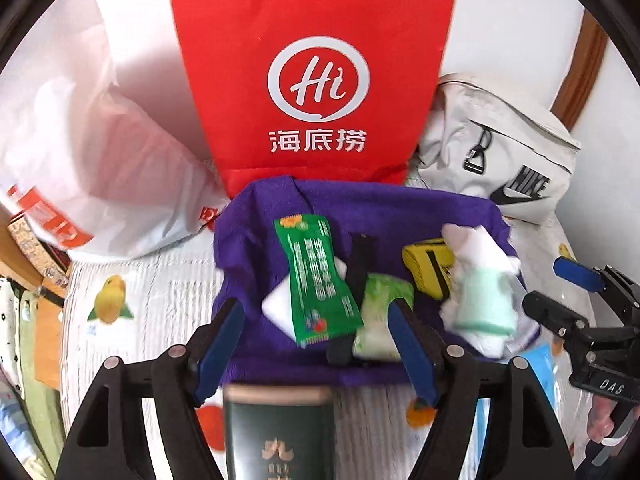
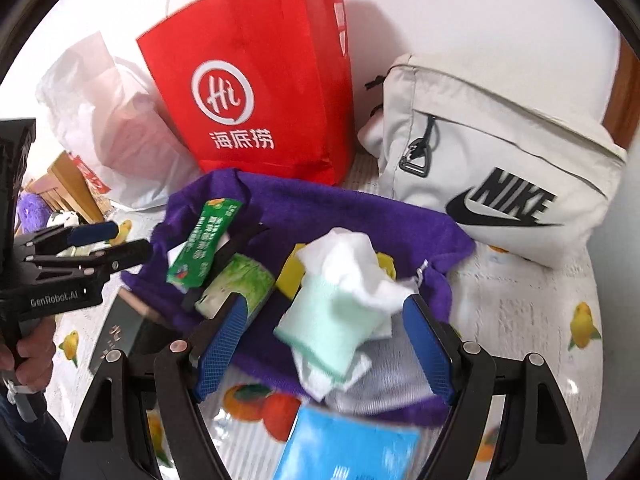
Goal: Organize soft objects
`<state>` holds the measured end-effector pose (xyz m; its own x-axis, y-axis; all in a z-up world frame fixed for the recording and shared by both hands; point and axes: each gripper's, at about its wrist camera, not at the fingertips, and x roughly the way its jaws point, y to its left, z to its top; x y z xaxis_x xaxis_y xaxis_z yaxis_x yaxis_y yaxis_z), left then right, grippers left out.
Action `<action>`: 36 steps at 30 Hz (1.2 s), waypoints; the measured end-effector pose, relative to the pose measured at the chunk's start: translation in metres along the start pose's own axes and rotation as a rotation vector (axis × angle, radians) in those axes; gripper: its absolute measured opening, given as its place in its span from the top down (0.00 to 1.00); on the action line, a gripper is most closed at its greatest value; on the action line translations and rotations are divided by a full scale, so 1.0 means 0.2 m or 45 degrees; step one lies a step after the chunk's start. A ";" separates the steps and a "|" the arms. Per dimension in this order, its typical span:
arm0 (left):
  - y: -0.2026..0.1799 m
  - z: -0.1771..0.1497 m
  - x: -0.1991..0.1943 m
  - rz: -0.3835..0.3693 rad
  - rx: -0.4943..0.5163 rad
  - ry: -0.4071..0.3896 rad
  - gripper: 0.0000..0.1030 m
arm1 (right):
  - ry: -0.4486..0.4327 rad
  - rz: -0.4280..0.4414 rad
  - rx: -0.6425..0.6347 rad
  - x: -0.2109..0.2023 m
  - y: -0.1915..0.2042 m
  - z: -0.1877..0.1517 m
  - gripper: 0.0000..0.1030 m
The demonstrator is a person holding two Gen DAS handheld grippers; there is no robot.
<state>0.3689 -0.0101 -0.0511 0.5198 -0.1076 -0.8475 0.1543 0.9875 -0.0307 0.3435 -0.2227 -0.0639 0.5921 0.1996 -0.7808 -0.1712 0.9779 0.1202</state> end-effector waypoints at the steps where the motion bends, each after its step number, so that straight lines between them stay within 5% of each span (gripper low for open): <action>1: 0.01 -0.02 -0.03 0.002 -0.001 -0.001 0.24 | -0.006 -0.005 0.006 -0.03 0.00 -0.02 0.21; 12: -0.09 -0.37 -0.42 -0.007 0.029 -0.135 0.04 | -0.125 -0.139 -0.005 -0.43 0.10 -0.36 0.05; 20: -0.22 -0.67 -0.69 0.080 0.100 -0.224 0.04 | -0.182 -0.125 0.094 -0.66 0.12 -0.60 0.01; 36: -0.22 -1.09 -1.02 0.084 -0.031 -0.321 0.04 | -0.258 -0.169 0.094 -1.02 0.23 -1.05 0.01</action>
<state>0.0722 -0.0058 0.0079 0.7216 -0.0648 -0.6893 0.0943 0.9955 0.0051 0.0488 -0.2316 -0.0284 0.7526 0.0701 -0.6548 -0.0279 0.9968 0.0748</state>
